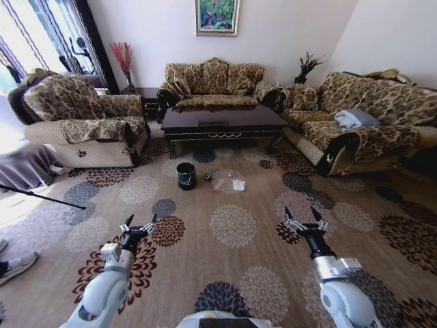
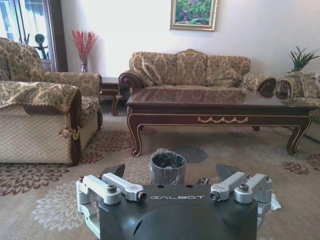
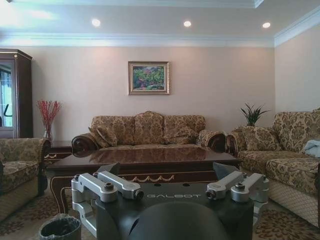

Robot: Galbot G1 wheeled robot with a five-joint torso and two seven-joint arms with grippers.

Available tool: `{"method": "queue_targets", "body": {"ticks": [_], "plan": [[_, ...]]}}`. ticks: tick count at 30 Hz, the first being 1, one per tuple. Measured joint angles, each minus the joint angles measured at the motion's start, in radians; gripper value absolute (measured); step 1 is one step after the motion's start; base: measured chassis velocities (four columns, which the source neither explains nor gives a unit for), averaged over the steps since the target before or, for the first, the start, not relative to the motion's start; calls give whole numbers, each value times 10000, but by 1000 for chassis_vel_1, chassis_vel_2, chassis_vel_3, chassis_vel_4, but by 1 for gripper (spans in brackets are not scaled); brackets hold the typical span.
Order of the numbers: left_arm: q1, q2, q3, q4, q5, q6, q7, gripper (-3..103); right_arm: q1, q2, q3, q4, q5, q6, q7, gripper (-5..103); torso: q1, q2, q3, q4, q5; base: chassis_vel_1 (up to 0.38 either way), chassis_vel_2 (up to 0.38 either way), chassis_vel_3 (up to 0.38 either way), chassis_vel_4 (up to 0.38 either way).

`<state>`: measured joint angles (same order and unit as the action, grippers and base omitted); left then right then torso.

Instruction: Move to the front of the table and pick up the trash from the floor, then place it into the trash bin.

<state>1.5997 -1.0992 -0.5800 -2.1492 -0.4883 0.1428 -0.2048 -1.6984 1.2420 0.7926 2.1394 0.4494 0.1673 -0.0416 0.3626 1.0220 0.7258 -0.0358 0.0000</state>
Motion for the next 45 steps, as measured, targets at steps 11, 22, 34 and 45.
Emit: {"method": "queue_targets", "body": {"ticks": [11, 22, 34, 45], "plan": [[229, 31, -60, -177, 422, 54, -99, 100, 229, -24, -241, -164, -36, 8, -39, 100, -234, -555, -322, 2, 0, 0, 0, 0, 0], [64, 30, 20, -5, 373, -9, -59, 100, 318, -130, -381, -430, -285, 1, -51, 100, -436, -1014, -577, 0, 0, 0, 0, 0, 0], [87, -10, 95, 32, 526, -145, 102, 100, 269, 16, -401, -509, -526, 84, 9, 100, -689, -1607, -918, 0, 0, 0, 0, 0, 0], [67, -97, 48, 482, 492, -370, 268, 100, -32, 151, -297, -511, -917, 223, -12, 100, -881, -2052, -1173, 0, -1, 0, 0, 0, 0]]}}
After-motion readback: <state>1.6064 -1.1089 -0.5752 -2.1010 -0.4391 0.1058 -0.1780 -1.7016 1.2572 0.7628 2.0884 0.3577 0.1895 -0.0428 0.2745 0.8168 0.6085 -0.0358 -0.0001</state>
